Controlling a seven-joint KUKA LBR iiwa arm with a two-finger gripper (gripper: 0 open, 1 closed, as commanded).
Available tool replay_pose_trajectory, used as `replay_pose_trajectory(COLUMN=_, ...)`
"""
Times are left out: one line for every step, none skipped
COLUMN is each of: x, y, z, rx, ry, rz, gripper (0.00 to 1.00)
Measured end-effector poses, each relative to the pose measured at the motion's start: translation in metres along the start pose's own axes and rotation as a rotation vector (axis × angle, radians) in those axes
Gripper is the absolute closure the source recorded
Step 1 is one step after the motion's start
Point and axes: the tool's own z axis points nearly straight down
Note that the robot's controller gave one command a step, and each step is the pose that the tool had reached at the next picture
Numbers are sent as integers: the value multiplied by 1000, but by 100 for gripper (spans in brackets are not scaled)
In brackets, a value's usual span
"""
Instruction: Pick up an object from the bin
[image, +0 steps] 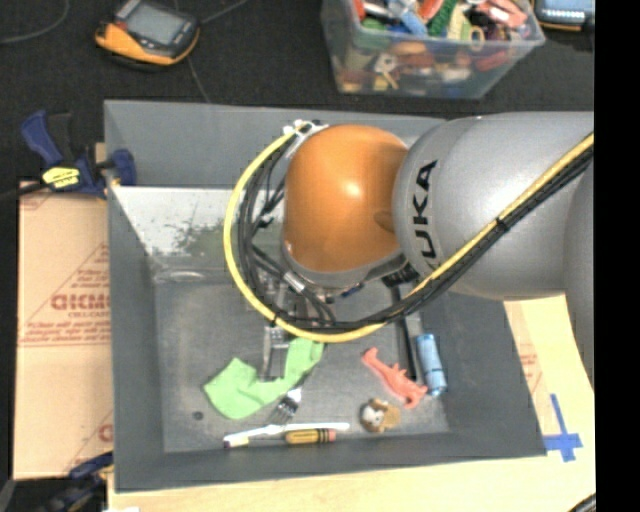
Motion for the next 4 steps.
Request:
replay_pose_trajectory(x=-2, y=-1, z=-4, rx=-1, ry=-7, rz=4, gripper=0)
replay_pose_trajectory(x=11, y=-31, z=80, rx=-1, ry=-10, rz=-44, gripper=0)
replay_pose_trajectory(x=48, y=5, z=100, rx=-6, ry=-15, rz=-47, gripper=0)
replay_pose_trajectory(x=29, y=-58, z=154, rx=4, ry=-6, rz=-30, gripper=0)
